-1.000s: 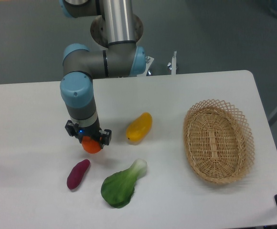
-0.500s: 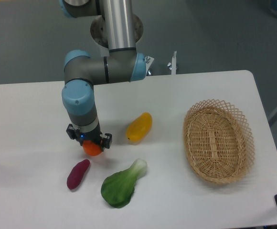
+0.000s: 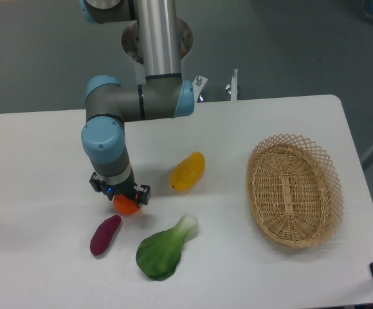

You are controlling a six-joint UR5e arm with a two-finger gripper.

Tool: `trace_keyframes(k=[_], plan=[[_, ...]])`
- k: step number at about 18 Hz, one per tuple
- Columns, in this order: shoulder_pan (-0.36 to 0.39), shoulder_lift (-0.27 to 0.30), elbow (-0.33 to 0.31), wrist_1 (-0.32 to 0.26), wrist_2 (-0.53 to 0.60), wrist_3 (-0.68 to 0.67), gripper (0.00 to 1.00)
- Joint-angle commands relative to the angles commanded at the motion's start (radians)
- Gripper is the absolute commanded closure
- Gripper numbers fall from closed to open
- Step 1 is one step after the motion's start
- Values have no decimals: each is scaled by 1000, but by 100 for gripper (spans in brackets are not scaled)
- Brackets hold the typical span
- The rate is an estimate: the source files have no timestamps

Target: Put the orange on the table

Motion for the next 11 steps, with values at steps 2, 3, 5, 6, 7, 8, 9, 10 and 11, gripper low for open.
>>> trace_keyframes(k=[2,3,5,6,7,8,9,10,11], plan=[[0,5,3,0,2,3,7],[2,14,5,0,0,6,4],[2,32,26,2,2,8,1],[3,40,31,0,2,8,1],[3,54,34,0,3,8,0],[5,69,40,0,2,9,0],[9,80,47,-6,-1,9,0],[20,87,63,-9,-8,8,0],[34,89,72,-9,-9,9,0]])
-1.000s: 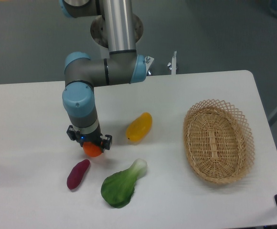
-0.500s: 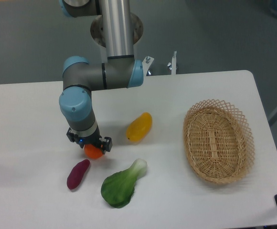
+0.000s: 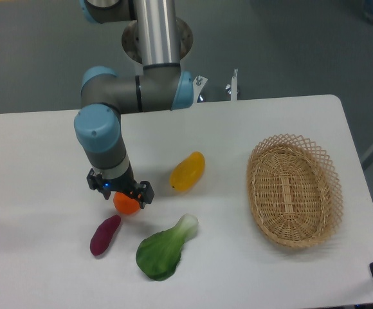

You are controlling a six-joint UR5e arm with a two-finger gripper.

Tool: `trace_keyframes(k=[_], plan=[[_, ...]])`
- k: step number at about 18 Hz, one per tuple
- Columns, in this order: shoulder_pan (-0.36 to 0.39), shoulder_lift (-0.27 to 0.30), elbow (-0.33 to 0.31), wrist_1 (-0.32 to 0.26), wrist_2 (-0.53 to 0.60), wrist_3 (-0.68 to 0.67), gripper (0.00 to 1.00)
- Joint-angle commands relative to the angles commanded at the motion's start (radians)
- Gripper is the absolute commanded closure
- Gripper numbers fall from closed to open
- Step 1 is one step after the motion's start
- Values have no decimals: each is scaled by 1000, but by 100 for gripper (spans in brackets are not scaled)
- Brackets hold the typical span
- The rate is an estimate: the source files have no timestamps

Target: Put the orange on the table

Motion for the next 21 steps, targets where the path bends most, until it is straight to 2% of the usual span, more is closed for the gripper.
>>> trace_keyframes(k=[2,4,10,21], plan=[[18,2,23,-6,-2,2,0],[23,23,23,-12,-2,27,0],[52,29,22,-20,5,113,0],[85,32,25,-25,2,132,0]])
